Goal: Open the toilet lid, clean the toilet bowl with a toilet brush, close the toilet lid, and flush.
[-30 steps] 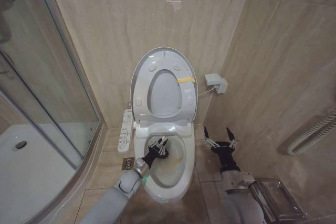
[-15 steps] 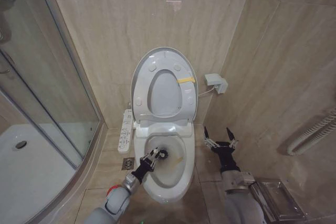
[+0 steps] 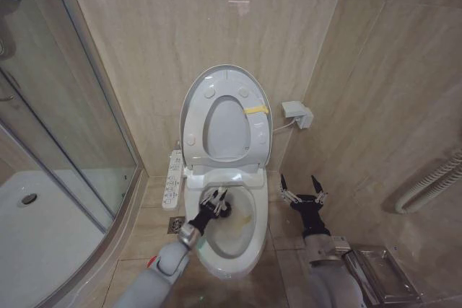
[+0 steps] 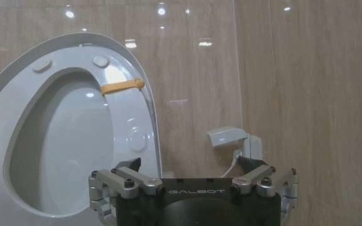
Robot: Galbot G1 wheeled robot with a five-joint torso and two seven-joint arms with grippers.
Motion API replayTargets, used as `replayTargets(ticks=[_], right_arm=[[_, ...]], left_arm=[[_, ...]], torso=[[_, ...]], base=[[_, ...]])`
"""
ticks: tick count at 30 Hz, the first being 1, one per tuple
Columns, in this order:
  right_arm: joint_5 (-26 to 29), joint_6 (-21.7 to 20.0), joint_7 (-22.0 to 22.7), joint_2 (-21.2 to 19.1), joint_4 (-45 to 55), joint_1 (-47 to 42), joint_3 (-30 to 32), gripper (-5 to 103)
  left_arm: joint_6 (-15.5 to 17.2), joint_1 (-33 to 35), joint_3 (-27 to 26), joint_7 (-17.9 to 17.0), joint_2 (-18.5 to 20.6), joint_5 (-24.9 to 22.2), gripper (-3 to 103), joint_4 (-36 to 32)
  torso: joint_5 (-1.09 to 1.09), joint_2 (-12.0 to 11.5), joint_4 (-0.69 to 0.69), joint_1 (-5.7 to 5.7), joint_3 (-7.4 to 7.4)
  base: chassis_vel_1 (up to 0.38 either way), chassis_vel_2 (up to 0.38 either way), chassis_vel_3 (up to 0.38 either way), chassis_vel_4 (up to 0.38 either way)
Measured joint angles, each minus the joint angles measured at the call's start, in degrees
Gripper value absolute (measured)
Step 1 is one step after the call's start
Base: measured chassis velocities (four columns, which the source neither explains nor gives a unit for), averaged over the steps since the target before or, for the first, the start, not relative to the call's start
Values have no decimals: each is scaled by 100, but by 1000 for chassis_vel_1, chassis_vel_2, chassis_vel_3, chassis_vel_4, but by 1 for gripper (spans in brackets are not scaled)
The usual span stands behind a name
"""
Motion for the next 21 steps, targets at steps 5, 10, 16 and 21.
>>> replayTargets(ticks=[5, 10, 16, 21], right_arm=[[0, 0, 0, 0, 0, 0, 0, 100], [0, 0, 0, 0, 0, 0, 0, 100], [0, 0, 0, 0, 0, 0, 0, 100], [0, 0, 0, 0, 0, 0, 0, 100]], left_arm=[[0, -169, 123, -11, -167, -85, 20, 71], [-25, -372, 320, -13, -311, -188, 20, 211], [-44, -625, 534, -5, -515, -323, 20, 412], [-137, -812, 645, 17, -839, -354, 20, 802]], torso=[[1, 0, 0, 0, 0], [2, 0, 2, 0, 0], [1, 0, 1, 0, 0], [1, 0, 1, 0, 0]], base=[[0, 0, 0, 0], [0, 0, 0, 0], [0, 0, 0, 0], [0, 0, 0, 0]])
